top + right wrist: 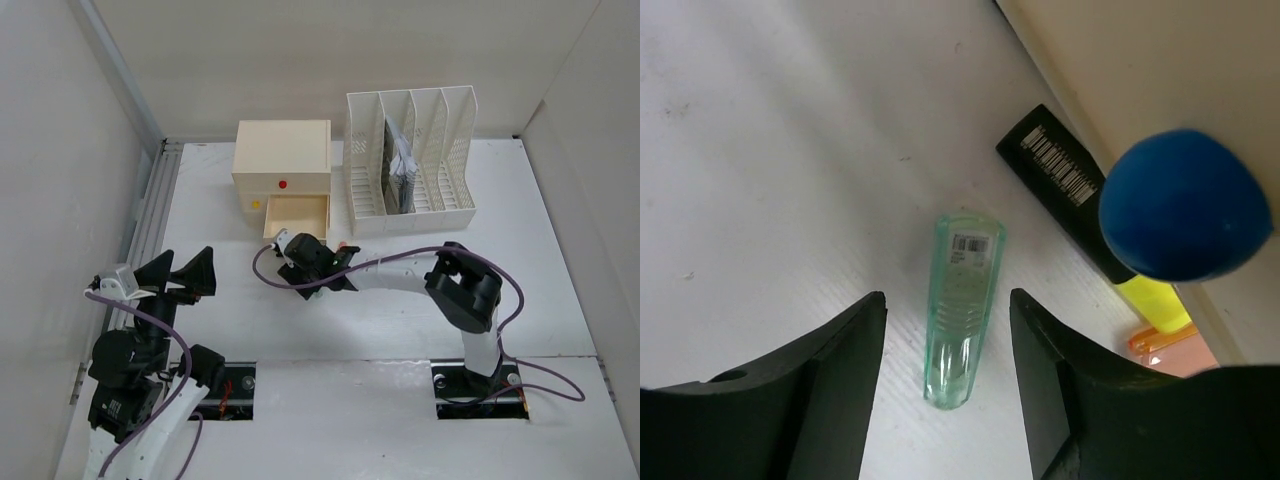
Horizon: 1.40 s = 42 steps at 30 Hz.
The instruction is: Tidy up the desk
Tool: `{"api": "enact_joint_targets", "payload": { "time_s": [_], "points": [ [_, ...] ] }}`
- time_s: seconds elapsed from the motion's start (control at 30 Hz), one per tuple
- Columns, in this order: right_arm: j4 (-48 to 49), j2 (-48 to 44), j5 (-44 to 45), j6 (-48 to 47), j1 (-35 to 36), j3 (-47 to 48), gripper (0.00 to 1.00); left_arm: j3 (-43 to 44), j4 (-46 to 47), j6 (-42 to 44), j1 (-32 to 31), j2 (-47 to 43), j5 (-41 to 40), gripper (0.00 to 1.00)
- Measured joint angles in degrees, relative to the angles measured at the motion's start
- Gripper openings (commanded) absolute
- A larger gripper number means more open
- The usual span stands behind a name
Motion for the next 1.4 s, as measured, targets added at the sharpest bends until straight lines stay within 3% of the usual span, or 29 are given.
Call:
{"api": "enact_joint_targets", "payload": {
  "time_s": [0.3, 0.77, 1.4],
  "points": [
    [8.4, -0.1, 7.9, -2.7, 1.7, -4.9, 0.58, 0.0, 0.0, 0.0, 0.0, -0.6, 0.0, 0.99],
    [13.7, -6.4, 11.8, -5.3, 5.0, -15.2, 0.58, 0.0, 0.0, 0.0, 0.0, -0.6, 0.0, 0.99],
    [15.3, -6.4, 6.4, -5.5, 5.4, -15.7, 0.56, 0.0, 0.0, 0.0, 0.0, -1.2, 0.0, 0.99]
  ]
}}
